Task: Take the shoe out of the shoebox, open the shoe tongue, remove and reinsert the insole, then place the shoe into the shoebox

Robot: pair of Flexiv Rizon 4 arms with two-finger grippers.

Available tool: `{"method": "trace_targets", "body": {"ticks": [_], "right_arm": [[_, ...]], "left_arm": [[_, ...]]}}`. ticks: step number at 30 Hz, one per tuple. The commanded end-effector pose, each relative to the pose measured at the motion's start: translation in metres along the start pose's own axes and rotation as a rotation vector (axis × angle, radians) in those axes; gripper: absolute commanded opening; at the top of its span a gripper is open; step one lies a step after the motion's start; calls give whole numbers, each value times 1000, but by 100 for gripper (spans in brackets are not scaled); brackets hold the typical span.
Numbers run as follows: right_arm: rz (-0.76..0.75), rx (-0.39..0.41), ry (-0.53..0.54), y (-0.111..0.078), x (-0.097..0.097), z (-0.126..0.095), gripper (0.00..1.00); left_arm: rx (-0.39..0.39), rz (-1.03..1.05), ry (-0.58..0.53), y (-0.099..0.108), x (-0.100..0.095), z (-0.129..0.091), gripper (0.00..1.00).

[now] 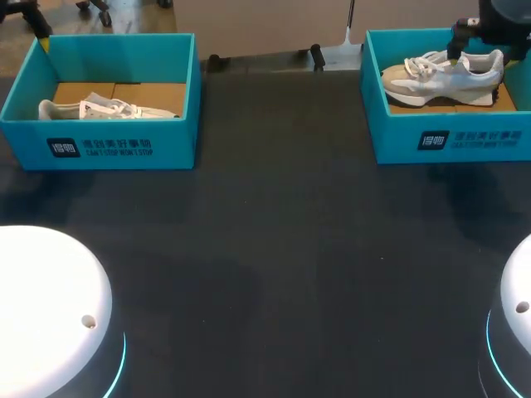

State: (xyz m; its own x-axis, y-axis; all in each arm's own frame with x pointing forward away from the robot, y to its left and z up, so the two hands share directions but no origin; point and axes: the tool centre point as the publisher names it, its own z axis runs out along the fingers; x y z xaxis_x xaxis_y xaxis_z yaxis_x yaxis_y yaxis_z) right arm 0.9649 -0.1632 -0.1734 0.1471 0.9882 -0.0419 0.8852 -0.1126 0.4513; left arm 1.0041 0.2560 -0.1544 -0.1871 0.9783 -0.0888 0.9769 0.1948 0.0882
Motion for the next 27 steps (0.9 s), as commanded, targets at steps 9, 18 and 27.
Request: {"method": "trace_targets", "body": {"ticks": [9, 18, 27], "right_arm": [[19, 31, -43, 50, -14, 34, 100], [19, 31, -43, 50, -14, 34, 100], [36, 47, -64, 64, -20, 49, 100]], "left_arm": [[-1, 0, 3, -1, 0, 0, 100], [-1, 0, 3, -1, 0, 0, 100], [-1, 0, 3, -1, 0, 0, 100]]}}
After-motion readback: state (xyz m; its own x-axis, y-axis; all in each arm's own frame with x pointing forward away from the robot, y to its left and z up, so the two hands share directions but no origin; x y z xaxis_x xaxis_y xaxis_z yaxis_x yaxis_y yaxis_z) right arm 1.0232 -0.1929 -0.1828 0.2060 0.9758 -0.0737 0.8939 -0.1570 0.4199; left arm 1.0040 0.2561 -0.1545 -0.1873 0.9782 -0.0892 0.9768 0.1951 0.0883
